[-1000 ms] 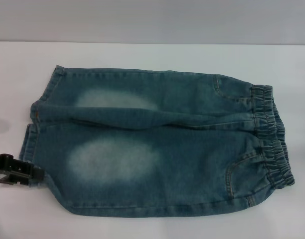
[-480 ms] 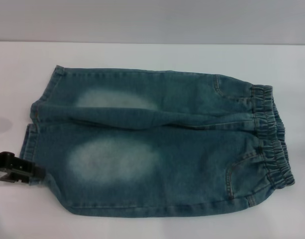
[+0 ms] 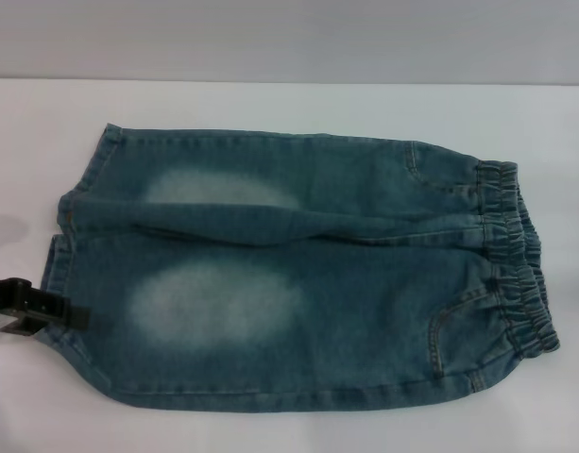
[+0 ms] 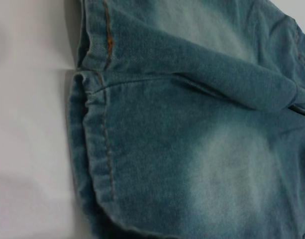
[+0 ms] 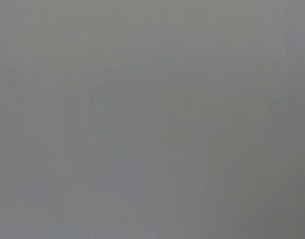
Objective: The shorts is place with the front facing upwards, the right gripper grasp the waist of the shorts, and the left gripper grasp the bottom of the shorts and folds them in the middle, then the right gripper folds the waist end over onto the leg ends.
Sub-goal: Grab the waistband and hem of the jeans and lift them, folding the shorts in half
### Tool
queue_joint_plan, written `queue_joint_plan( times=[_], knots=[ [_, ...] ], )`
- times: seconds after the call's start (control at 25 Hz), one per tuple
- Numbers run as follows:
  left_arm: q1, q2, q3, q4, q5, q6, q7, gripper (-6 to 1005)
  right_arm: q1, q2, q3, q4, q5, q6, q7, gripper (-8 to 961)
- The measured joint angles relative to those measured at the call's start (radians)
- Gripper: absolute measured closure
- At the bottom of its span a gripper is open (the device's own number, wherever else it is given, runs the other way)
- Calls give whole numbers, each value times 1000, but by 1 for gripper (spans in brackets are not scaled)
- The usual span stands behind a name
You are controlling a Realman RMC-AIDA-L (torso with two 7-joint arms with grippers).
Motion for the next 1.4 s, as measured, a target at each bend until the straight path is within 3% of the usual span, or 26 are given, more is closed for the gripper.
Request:
queue_joint_plan(
  times=[0.6,0.84,1.16,1.4],
  knots=[
    [20,-3,23,8,3,-6,12,588,-4,1,0,0,0,0,2,132],
    [24,-2,23,9,3,-25,13,794,-9,2,2,1,3,0,2,131],
    [26,-6,21,9,3,-56,6,965,-23,0,-2,3,-6,-1,44,132],
    [32,-12,13,9,-3,-74,13,962,-48,-14,-34,-31,-138,1,236,132]
  ],
)
